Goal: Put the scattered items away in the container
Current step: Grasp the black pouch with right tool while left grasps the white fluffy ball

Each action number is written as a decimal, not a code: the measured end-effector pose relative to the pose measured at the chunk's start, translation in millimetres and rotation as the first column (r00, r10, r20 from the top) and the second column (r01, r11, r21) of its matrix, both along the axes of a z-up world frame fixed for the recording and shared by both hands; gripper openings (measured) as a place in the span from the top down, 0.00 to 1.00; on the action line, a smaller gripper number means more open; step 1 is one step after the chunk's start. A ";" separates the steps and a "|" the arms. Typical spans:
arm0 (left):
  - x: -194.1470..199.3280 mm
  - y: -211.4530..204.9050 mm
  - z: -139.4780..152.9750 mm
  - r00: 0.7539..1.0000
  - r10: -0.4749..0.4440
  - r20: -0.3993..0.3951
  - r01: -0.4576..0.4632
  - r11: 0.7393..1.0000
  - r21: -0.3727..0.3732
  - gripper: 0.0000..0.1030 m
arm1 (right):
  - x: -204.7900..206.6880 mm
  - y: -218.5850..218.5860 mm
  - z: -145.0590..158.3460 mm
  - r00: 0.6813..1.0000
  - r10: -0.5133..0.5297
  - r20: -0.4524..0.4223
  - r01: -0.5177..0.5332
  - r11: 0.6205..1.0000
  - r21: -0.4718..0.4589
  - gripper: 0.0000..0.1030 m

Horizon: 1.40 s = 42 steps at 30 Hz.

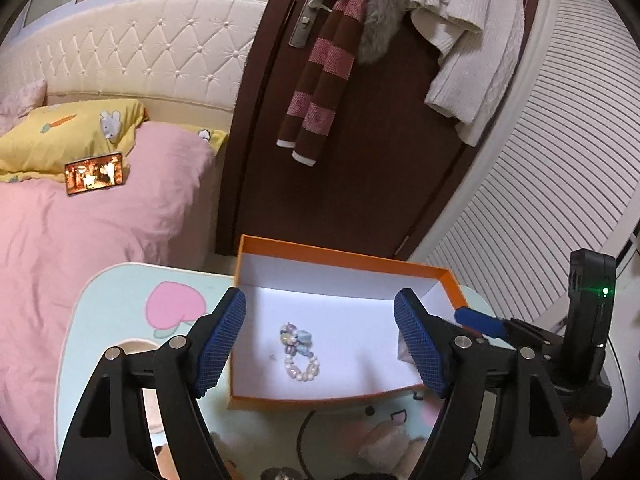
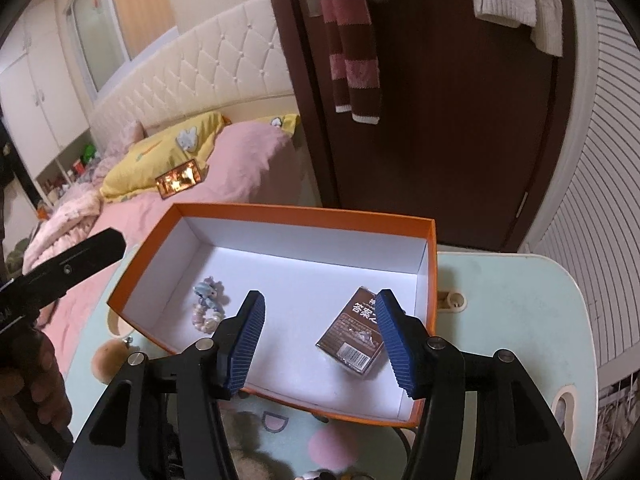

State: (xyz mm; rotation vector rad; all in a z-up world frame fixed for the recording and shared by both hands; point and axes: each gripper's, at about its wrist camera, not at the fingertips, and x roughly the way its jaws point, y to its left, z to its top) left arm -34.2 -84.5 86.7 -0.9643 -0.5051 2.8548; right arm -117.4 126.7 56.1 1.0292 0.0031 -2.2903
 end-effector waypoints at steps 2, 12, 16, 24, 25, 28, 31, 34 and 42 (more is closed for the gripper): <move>5.2 -2.7 2.5 1.000 0.007 -0.002 -0.007 1.000 -0.006 0.26 | 3.6 4.1 4.1 1.000 -0.003 -0.010 0.003 1.000 -0.015 0.40; 62.0 -15.5 2.1 0.997 0.067 0.027 -0.066 0.997 -0.050 0.25 | 41.1 39.5 17.7 0.999 -0.024 -0.036 0.023 0.999 -0.028 0.38; 95.3 -8.9 -12.4 0.995 0.088 0.043 -0.082 0.987 -0.139 0.25 | 63.6 51.2 9.3 1.000 -0.001 -0.002 0.001 1.000 -0.022 0.38; 142.1 0.6 -46.1 0.993 0.010 0.120 0.001 0.996 -0.085 0.26 | 114.9 62.0 -9.7 0.995 0.096 -0.004 -0.096 0.994 0.045 0.38; 144.7 2.5 -49.4 0.992 -0.001 0.128 0.009 0.998 -0.061 0.26 | 121.3 60.3 -12.3 0.993 0.116 -0.012 -0.115 0.992 0.061 0.38; 147.2 11.5 -53.0 0.992 -0.027 0.123 0.031 0.999 -0.032 0.26 | 134.9 55.4 -19.6 0.988 0.150 -0.022 -0.148 0.985 0.085 0.38; 144.1 21.4 -53.2 0.993 -0.024 0.116 0.032 0.997 -0.069 0.26 | 138.9 53.3 -28.3 0.988 0.153 0.006 -0.153 0.985 0.078 0.38; 137.3 23.9 -55.5 0.992 0.010 0.127 0.003 0.995 -0.101 0.26 | 140.9 50.9 -34.2 0.988 0.151 0.014 -0.152 0.985 0.077 0.39; 126.2 25.5 -69.5 0.987 0.033 0.159 -0.011 0.991 -0.133 0.41 | 140.9 36.8 -51.7 0.988 0.152 0.037 -0.156 0.976 0.151 0.62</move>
